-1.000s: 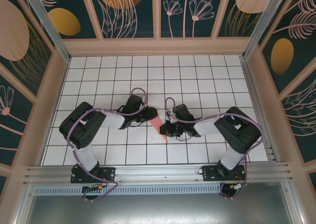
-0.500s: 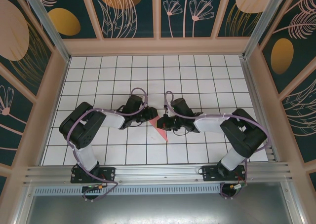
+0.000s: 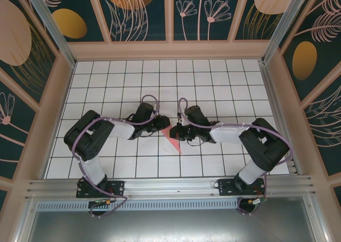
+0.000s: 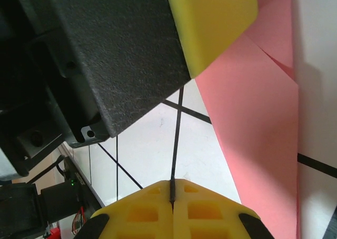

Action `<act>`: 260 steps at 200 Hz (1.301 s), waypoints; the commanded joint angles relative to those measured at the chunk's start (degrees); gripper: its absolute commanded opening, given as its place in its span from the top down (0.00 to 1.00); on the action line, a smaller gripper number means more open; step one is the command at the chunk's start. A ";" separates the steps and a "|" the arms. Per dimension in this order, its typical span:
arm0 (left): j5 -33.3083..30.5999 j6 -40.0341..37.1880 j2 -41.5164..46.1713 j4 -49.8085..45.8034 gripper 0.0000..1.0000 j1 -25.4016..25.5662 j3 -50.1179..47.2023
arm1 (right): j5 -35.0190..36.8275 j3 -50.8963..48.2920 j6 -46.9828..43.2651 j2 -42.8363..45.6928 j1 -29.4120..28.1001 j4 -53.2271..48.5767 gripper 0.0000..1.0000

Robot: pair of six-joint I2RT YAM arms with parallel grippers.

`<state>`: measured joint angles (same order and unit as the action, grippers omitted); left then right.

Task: Fold a paper plane with a square sheet of paper (pick it up from the middle)
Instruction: Fold the wing for the fifth time at the center of the table.

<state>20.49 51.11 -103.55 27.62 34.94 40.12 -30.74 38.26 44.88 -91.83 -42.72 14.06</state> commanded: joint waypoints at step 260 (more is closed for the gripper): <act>-6.86 -7.63 4.85 -5.20 0.60 -7.74 -4.87 | 2.72 -4.34 -1.12 -11.21 0.53 -2.66 1.00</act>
<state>16.49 45.60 -98.80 24.38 29.36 37.12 -31.35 36.60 44.86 -100.49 -42.39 21.23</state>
